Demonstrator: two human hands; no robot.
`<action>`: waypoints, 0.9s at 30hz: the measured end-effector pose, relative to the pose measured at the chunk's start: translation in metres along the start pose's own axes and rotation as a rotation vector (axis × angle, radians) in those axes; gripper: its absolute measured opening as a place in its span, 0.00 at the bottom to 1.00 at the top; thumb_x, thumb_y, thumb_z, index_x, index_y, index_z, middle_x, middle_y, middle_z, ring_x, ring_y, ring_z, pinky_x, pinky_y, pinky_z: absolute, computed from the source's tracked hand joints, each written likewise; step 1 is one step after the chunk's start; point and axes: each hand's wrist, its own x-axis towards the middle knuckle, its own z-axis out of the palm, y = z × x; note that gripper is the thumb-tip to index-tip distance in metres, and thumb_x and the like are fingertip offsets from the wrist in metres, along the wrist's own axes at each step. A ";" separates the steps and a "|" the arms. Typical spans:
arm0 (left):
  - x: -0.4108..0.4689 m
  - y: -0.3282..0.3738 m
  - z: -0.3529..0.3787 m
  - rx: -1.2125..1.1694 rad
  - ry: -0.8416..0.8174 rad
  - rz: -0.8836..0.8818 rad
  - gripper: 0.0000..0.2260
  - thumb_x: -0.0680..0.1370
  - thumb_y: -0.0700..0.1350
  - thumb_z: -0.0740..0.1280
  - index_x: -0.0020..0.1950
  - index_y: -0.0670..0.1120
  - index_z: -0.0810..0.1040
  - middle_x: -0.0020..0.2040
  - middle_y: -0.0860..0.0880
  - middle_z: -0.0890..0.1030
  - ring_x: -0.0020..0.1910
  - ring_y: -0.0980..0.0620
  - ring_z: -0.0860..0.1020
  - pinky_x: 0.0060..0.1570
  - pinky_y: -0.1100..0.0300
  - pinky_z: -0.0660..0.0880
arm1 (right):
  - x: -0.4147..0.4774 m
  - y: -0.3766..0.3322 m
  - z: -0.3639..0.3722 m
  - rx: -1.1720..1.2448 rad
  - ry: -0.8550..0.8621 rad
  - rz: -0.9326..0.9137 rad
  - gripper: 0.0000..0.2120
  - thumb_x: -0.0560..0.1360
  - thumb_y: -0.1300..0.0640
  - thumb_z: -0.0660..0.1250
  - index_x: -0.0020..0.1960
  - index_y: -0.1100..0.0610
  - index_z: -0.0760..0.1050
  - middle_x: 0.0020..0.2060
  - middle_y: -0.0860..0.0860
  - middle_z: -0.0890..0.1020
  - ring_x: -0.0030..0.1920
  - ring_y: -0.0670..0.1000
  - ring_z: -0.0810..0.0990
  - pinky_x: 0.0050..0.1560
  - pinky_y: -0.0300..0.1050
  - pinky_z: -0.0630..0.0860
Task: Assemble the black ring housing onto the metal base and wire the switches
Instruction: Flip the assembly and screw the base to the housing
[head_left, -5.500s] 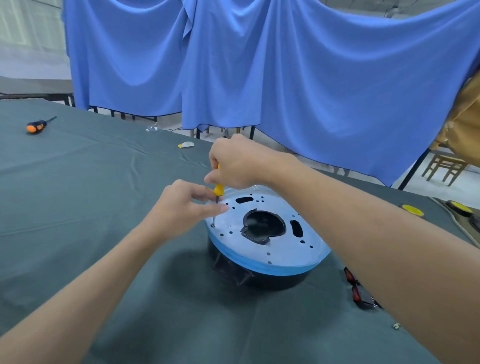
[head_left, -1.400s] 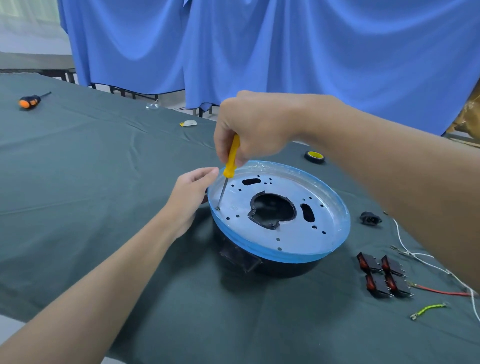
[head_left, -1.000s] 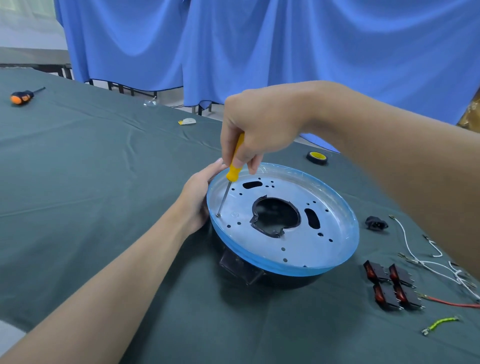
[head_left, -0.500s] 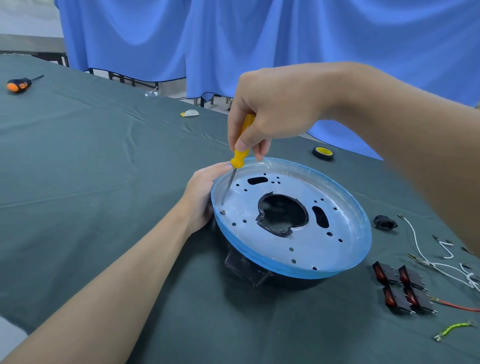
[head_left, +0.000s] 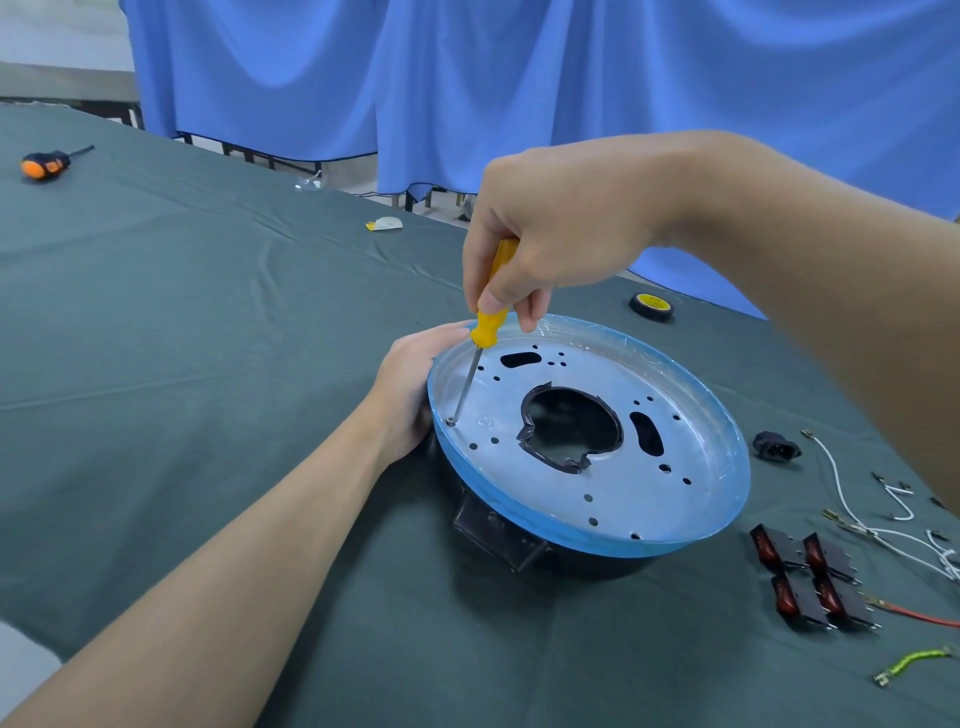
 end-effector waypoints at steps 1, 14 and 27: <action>0.000 0.000 0.000 -0.004 -0.003 -0.003 0.10 0.77 0.45 0.66 0.53 0.43 0.85 0.53 0.38 0.84 0.48 0.43 0.82 0.52 0.50 0.76 | 0.000 0.000 -0.001 -0.001 0.003 -0.002 0.06 0.77 0.58 0.67 0.44 0.52 0.82 0.27 0.39 0.82 0.33 0.40 0.84 0.34 0.29 0.73; -0.003 0.003 0.004 -0.022 0.045 -0.011 0.12 0.76 0.43 0.67 0.56 0.40 0.84 0.51 0.38 0.83 0.46 0.43 0.81 0.51 0.50 0.76 | 0.004 -0.001 0.000 -0.015 0.006 -0.008 0.07 0.76 0.58 0.67 0.43 0.51 0.82 0.28 0.42 0.83 0.33 0.40 0.83 0.33 0.27 0.72; 0.000 0.001 0.003 -0.013 0.052 -0.003 0.12 0.75 0.43 0.68 0.55 0.40 0.83 0.48 0.40 0.83 0.45 0.43 0.81 0.49 0.51 0.76 | 0.001 -0.007 0.001 -0.143 0.059 0.003 0.02 0.73 0.54 0.71 0.43 0.50 0.83 0.30 0.45 0.83 0.22 0.35 0.75 0.19 0.23 0.61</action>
